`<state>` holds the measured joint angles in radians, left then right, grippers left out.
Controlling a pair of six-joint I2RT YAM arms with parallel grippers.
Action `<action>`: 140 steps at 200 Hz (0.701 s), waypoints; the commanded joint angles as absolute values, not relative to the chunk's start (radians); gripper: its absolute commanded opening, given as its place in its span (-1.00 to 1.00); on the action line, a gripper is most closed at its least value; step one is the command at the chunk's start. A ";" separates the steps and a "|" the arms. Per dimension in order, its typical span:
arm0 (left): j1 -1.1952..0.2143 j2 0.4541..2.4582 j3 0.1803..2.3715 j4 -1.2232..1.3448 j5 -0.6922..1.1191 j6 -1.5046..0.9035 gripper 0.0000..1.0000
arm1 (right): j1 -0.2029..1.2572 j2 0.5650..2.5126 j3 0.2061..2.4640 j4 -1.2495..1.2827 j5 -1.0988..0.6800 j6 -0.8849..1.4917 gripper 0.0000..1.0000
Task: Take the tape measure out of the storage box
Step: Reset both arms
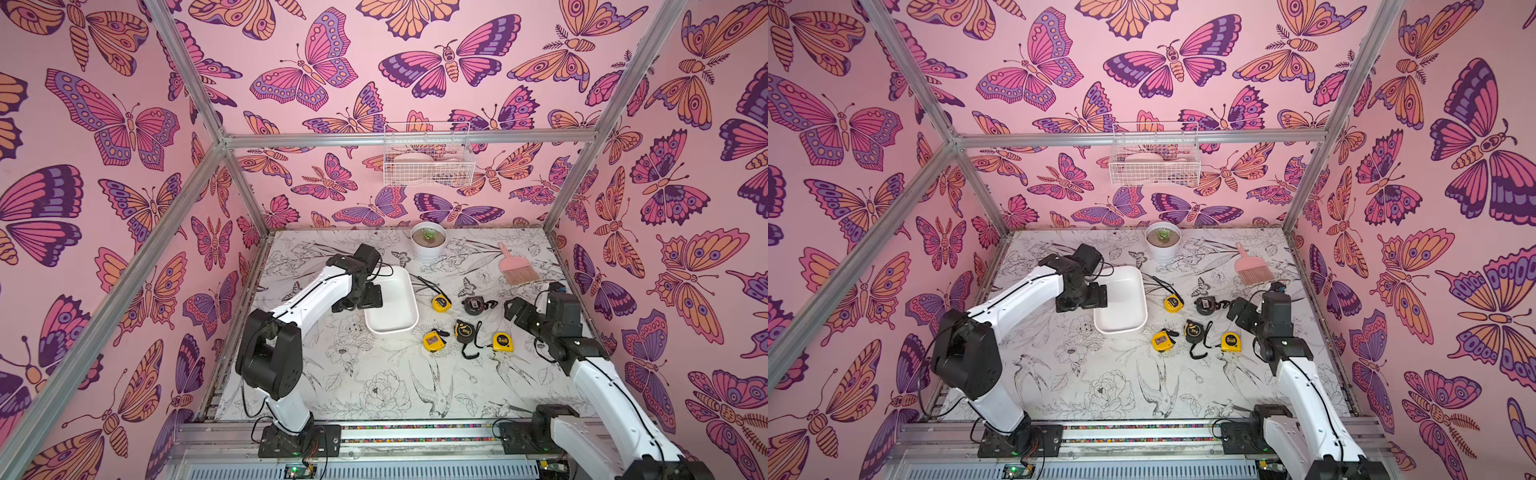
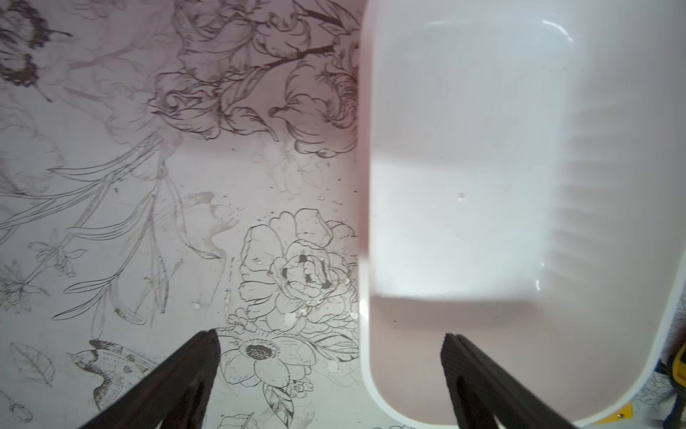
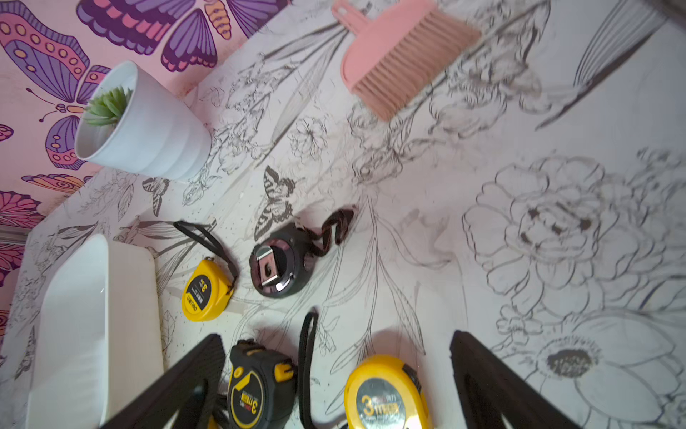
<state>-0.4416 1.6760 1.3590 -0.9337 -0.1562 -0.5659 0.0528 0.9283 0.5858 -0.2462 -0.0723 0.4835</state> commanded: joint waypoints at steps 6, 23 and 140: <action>-0.400 1.558 1.269 -0.843 -0.325 -0.533 0.99 | 0.049 1.029 0.660 -0.193 0.083 0.351 0.97; -0.362 1.513 1.187 -0.739 -0.390 -0.428 1.00 | 0.048 1.110 0.668 -0.132 0.248 0.297 0.97; -0.043 1.443 0.415 0.709 -0.254 -0.037 0.99 | 0.039 1.486 0.448 0.727 0.168 0.047 0.97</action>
<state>-0.0742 1.3968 0.4931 0.3061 -0.3847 -0.1017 0.0460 1.4750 0.4828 0.5354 0.2489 0.0986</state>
